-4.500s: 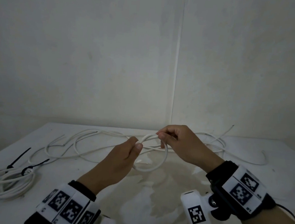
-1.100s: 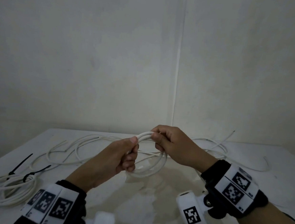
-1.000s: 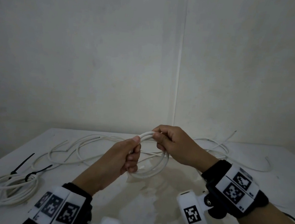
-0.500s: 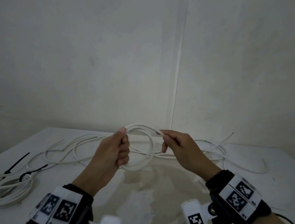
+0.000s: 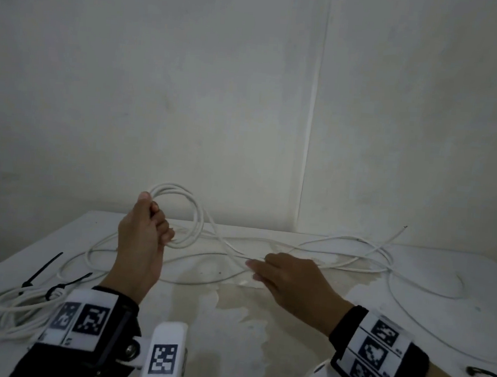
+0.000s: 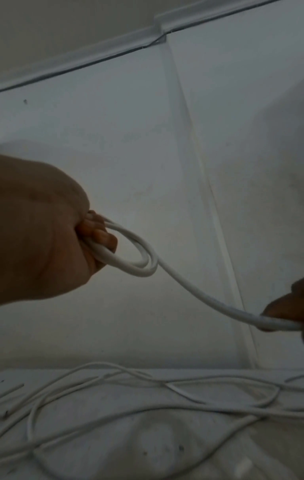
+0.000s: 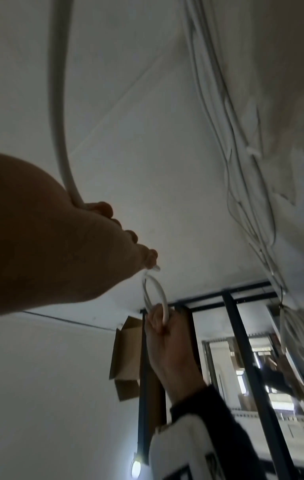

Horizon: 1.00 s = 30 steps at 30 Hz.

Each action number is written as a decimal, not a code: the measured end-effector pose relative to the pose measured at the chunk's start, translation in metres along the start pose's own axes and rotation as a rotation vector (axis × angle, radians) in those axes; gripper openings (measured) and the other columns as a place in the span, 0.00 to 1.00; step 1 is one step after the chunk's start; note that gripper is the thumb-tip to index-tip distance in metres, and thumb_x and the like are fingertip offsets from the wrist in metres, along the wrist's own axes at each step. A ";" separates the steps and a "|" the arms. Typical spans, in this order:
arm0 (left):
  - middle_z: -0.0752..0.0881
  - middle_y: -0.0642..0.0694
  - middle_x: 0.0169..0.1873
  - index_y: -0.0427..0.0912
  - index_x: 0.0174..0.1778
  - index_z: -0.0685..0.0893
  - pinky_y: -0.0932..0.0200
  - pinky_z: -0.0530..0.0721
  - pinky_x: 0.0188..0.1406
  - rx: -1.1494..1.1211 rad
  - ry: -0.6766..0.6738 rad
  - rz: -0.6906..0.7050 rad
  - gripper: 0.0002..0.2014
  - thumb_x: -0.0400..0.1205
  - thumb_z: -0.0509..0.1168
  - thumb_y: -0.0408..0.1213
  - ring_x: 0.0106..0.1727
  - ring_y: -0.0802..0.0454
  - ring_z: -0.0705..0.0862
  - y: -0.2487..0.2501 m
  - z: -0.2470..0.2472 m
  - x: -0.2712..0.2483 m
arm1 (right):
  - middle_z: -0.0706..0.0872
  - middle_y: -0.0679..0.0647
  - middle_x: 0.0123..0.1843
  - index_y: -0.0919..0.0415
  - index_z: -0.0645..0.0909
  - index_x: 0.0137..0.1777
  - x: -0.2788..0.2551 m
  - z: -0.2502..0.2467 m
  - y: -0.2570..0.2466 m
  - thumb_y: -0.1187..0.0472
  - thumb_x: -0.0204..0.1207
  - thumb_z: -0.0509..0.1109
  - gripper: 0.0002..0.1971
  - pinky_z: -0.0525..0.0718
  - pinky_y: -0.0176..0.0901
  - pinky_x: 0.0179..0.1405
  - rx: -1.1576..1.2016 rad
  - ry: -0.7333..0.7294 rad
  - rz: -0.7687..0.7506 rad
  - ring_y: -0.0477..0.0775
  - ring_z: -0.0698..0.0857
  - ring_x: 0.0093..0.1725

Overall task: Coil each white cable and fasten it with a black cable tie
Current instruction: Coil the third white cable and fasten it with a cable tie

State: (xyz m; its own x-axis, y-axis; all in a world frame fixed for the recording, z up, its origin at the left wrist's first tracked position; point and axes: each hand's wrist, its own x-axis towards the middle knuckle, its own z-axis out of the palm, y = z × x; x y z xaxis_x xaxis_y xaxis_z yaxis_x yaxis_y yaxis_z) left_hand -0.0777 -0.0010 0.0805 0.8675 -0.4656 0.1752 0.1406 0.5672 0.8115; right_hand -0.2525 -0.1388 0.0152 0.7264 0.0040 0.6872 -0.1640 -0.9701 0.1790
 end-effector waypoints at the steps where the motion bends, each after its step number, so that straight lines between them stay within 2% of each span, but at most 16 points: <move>1: 0.63 0.57 0.13 0.46 0.29 0.67 0.70 0.61 0.12 -0.002 0.008 0.004 0.17 0.86 0.53 0.43 0.14 0.61 0.60 -0.001 0.001 0.000 | 0.81 0.46 0.28 0.51 0.86 0.45 0.002 0.000 -0.005 0.54 0.73 0.58 0.13 0.66 0.30 0.14 -0.009 -0.002 -0.032 0.48 0.81 0.24; 3: 0.63 0.57 0.13 0.46 0.30 0.67 0.70 0.62 0.13 0.004 0.024 0.009 0.17 0.86 0.53 0.43 0.15 0.61 0.60 -0.003 0.002 -0.001 | 0.81 0.45 0.28 0.51 0.86 0.42 0.007 0.000 -0.013 0.55 0.73 0.58 0.13 0.65 0.31 0.13 -0.015 0.002 -0.094 0.49 0.80 0.23; 7: 0.64 0.58 0.12 0.45 0.29 0.67 0.69 0.63 0.13 0.093 0.020 0.039 0.18 0.87 0.52 0.43 0.15 0.61 0.60 -0.009 0.009 -0.007 | 0.81 0.45 0.29 0.52 0.85 0.43 0.013 -0.003 -0.024 0.55 0.75 0.59 0.11 0.69 0.34 0.13 0.018 0.010 -0.161 0.49 0.80 0.25; 10: 0.65 0.58 0.13 0.45 0.29 0.66 0.69 0.63 0.14 0.164 -0.003 0.040 0.18 0.87 0.51 0.42 0.15 0.62 0.61 -0.016 0.019 -0.018 | 0.81 0.44 0.29 0.51 0.85 0.40 0.016 -0.008 -0.033 0.54 0.75 0.58 0.13 0.63 0.32 0.16 -0.012 0.034 -0.181 0.47 0.78 0.25; 12: 0.65 0.54 0.17 0.45 0.29 0.66 0.68 0.63 0.17 0.223 -0.035 0.032 0.18 0.87 0.51 0.41 0.17 0.61 0.61 -0.023 0.025 -0.026 | 0.80 0.44 0.29 0.50 0.85 0.39 0.020 -0.013 -0.036 0.54 0.75 0.58 0.13 0.62 0.33 0.17 -0.043 0.038 -0.185 0.46 0.78 0.25; 16: 0.66 0.49 0.24 0.44 0.31 0.67 0.62 0.68 0.27 0.337 -0.159 0.003 0.17 0.86 0.49 0.41 0.22 0.58 0.68 -0.032 0.032 -0.043 | 0.82 0.44 0.30 0.49 0.84 0.36 0.028 -0.020 -0.036 0.54 0.74 0.59 0.12 0.61 0.34 0.18 -0.066 0.053 -0.206 0.47 0.78 0.26; 18: 0.69 0.49 0.25 0.42 0.33 0.68 0.63 0.71 0.22 0.407 -0.251 -0.007 0.16 0.86 0.49 0.42 0.22 0.59 0.72 -0.034 0.034 -0.053 | 0.83 0.44 0.32 0.50 0.85 0.36 0.029 -0.022 -0.036 0.54 0.75 0.59 0.13 0.60 0.34 0.20 -0.029 0.088 -0.210 0.47 0.78 0.26; 20: 0.73 0.47 0.26 0.41 0.34 0.69 0.65 0.69 0.15 0.487 -0.343 -0.010 0.17 0.86 0.48 0.44 0.19 0.61 0.71 -0.035 0.034 -0.063 | 0.84 0.45 0.33 0.51 0.84 0.35 0.028 -0.024 -0.034 0.55 0.75 0.62 0.11 0.63 0.36 0.22 0.014 0.138 -0.231 0.47 0.78 0.27; 21: 0.74 0.46 0.27 0.40 0.34 0.70 0.66 0.69 0.15 0.517 -0.378 -0.011 0.17 0.86 0.48 0.45 0.19 0.61 0.71 -0.036 0.033 -0.066 | 0.84 0.46 0.33 0.52 0.84 0.35 0.027 -0.024 -0.034 0.55 0.74 0.63 0.10 0.65 0.36 0.22 0.050 0.164 -0.235 0.48 0.78 0.27; 24: 0.77 0.47 0.30 0.40 0.37 0.73 0.72 0.75 0.22 0.582 -0.442 -0.006 0.16 0.87 0.48 0.43 0.23 0.65 0.76 -0.037 0.032 -0.073 | 0.82 0.49 0.29 0.54 0.75 0.39 0.027 -0.029 -0.030 0.54 0.72 0.65 0.05 0.72 0.39 0.22 0.200 0.232 -0.163 0.50 0.78 0.26; 25: 0.78 0.48 0.30 0.40 0.39 0.75 0.74 0.75 0.24 0.610 -0.464 0.000 0.16 0.87 0.47 0.41 0.24 0.67 0.77 -0.037 0.032 -0.075 | 0.81 0.49 0.28 0.54 0.70 0.39 0.028 -0.032 -0.029 0.54 0.70 0.66 0.07 0.73 0.40 0.22 0.221 0.250 -0.135 0.49 0.77 0.25; 27: 0.76 0.49 0.26 0.39 0.37 0.74 0.73 0.72 0.22 0.661 -0.523 0.002 0.16 0.87 0.47 0.39 0.21 0.64 0.74 -0.037 0.032 -0.079 | 0.81 0.49 0.28 0.53 0.67 0.39 0.031 -0.039 -0.025 0.53 0.69 0.66 0.10 0.71 0.37 0.23 0.247 0.249 -0.114 0.47 0.75 0.27; 30: 0.70 0.50 0.20 0.41 0.33 0.71 0.67 0.64 0.19 0.634 -0.568 -0.099 0.18 0.87 0.48 0.43 0.18 0.59 0.65 -0.035 0.030 -0.080 | 0.82 0.51 0.31 0.56 0.72 0.40 0.033 -0.047 -0.012 0.52 0.74 0.65 0.08 0.68 0.35 0.28 0.276 0.257 -0.101 0.47 0.74 0.33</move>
State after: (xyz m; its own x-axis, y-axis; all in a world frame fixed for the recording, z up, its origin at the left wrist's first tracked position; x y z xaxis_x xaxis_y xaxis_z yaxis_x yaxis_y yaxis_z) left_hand -0.1664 -0.0041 0.0551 0.4707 -0.8588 0.2022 -0.2374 0.0975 0.9665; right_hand -0.2585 -0.1159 0.0689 0.5335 0.1296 0.8358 0.1107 -0.9904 0.0830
